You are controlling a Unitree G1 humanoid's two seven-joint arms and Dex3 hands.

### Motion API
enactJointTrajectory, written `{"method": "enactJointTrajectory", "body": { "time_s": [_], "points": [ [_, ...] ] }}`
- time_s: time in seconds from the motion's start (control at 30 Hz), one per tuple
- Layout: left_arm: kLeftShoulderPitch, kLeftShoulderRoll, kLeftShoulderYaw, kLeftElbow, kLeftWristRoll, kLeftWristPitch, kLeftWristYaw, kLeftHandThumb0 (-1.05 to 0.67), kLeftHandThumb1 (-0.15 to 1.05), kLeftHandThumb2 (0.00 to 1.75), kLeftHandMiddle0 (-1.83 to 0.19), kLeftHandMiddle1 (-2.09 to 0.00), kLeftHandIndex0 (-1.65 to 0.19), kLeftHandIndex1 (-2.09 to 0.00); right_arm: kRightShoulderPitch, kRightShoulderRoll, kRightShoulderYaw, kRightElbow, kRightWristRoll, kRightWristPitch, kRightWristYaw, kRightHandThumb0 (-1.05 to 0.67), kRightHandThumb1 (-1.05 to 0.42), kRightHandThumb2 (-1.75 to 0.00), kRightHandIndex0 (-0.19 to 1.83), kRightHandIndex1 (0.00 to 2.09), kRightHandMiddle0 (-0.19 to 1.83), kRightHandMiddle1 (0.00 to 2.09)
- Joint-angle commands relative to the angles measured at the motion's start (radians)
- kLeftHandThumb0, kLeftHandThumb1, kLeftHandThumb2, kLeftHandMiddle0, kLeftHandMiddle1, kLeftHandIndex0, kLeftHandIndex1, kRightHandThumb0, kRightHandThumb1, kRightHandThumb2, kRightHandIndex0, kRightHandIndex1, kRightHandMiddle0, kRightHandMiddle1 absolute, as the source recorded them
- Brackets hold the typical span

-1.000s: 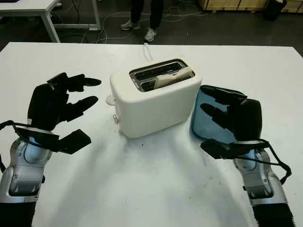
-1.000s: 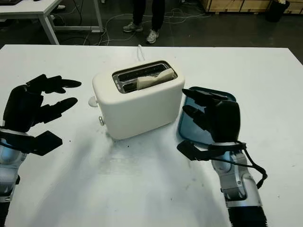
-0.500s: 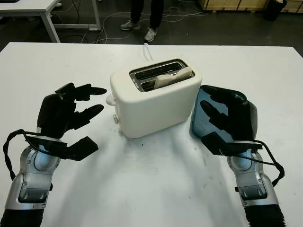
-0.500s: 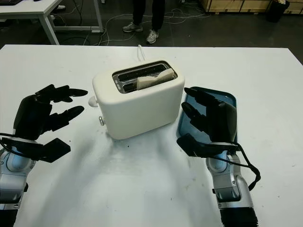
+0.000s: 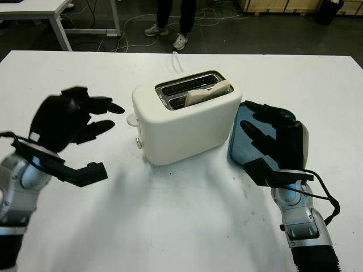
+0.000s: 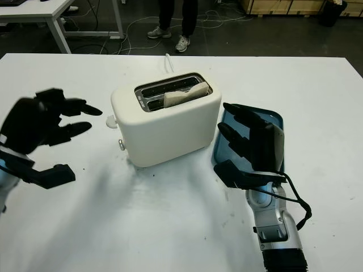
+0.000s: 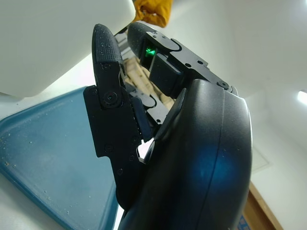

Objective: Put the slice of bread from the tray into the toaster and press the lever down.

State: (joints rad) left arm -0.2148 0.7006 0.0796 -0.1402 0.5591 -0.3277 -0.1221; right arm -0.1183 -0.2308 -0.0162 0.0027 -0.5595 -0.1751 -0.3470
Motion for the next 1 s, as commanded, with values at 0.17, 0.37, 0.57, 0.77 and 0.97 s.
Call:
{"method": "enactJointTrajectory", "body": {
  "time_s": [0.17,0.37,0.57,0.77,0.97],
  "points": [
    [-0.062,0.044,-0.039,0.041,0.014,-0.023,-0.048,-0.28,0.92,0.27,-0.6,-1.29,-0.77,-0.62,0.005,-0.009,0.0,0.01,0.014,-0.035,-0.014,-0.49,-0.92,-0.14,0.91,0.34,0.92,0.01],
    [-0.105,0.048,-0.07,0.083,0.014,-0.063,-0.058,-0.27,0.92,0.23,-0.66,-1.34,-0.8,-0.63,0.006,-0.008,-0.002,0.017,0.021,-0.038,-0.01,-0.48,-0.92,-0.14,0.93,0.35,0.93,0.01],
    [-0.125,0.043,-0.092,0.111,0.018,-0.076,-0.059,-0.27,0.92,0.22,-0.64,-1.4,-0.8,-0.65,0.005,-0.009,0.002,0.027,0.019,-0.046,-0.019,-0.46,-0.92,-0.14,0.94,0.35,0.93,0.01],
    [-0.137,0.039,-0.112,0.147,0.039,-0.101,-0.032,-0.28,0.92,0.23,-0.63,-1.4,-0.79,-0.67,0.005,-0.009,0.004,0.032,0.023,-0.047,-0.019,-0.41,-0.92,-0.13,0.95,0.36,0.95,0.02],
    [-0.143,0.036,-0.121,0.164,0.05,-0.118,-0.019,-0.28,0.92,0.23,-0.63,-1.39,-0.78,-0.7,0.008,-0.009,0.004,0.029,0.029,-0.048,-0.016,-0.39,-0.92,-0.13,0.95,0.37,0.95,0.01]
  ]
}}
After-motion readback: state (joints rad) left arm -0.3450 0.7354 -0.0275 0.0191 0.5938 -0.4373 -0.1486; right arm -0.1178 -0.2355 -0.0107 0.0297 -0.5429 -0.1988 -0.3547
